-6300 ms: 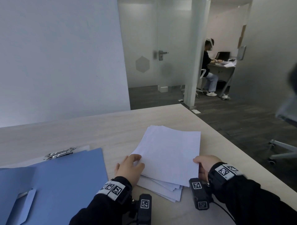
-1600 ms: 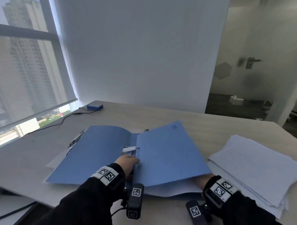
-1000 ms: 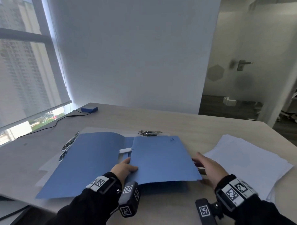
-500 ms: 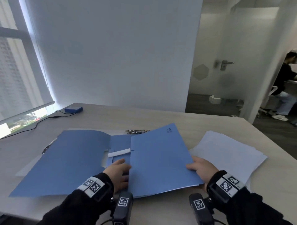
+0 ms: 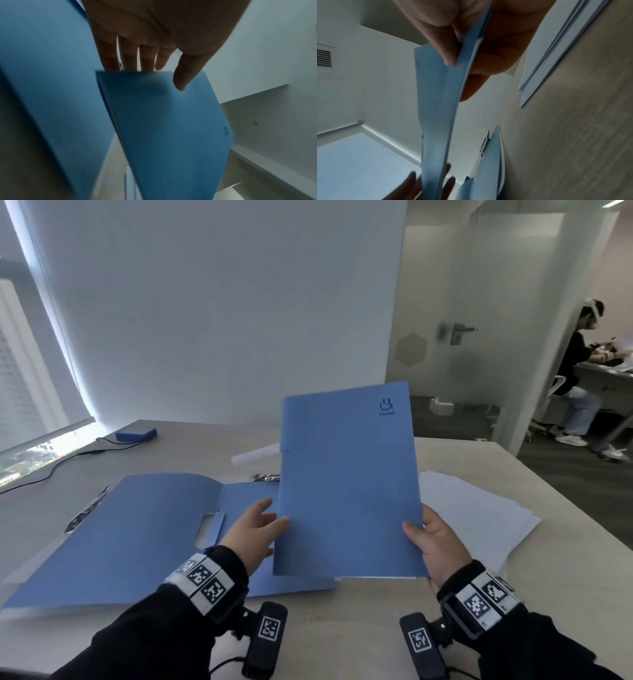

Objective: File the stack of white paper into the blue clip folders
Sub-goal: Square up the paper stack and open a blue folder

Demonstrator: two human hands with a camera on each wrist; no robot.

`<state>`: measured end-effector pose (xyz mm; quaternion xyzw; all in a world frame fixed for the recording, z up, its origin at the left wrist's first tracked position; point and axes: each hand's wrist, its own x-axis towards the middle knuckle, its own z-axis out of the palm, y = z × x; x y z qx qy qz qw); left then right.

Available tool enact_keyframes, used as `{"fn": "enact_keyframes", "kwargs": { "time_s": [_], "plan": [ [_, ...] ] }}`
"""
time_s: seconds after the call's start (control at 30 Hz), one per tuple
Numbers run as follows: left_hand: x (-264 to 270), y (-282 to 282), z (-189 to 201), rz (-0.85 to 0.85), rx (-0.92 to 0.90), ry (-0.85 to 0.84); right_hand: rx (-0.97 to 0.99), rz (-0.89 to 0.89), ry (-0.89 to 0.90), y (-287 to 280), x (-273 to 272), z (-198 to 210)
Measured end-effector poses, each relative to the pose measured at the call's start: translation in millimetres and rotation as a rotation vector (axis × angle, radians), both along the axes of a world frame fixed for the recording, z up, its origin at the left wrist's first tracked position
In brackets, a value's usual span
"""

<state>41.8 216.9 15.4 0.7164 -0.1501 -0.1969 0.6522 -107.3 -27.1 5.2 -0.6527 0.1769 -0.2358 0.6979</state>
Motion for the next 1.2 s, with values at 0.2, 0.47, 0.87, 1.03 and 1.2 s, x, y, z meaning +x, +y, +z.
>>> {"fn": "enact_keyframes", "kwargs": {
  "time_s": [0.2,0.47,0.87,1.03,1.2],
  "plan": [
    [1.4,-14.8,15.1,0.018,-0.113,-0.137,-0.032,-0.004,-0.03,4.0,5.2,-1.2],
    [2.9,-14.5,-12.2,0.019,-0.046,-0.2,-0.128,0.01,0.084,-5.9,7.2,-15.5],
    [3.2,-5.9,-25.5,0.007,0.077,-0.176,-0.029,0.031,0.165,-2.9,6.2,-15.1],
    [1.7,-6.0,-23.6,0.02,0.062,-0.164,-0.015,0.033,0.166,-0.2,4.9,-17.1],
    [-2.7,-6.5,-10.9,-0.06,-0.008,-0.005,-0.074,-0.019,0.076,-2.6,4.2,-10.5]
  ]
}}
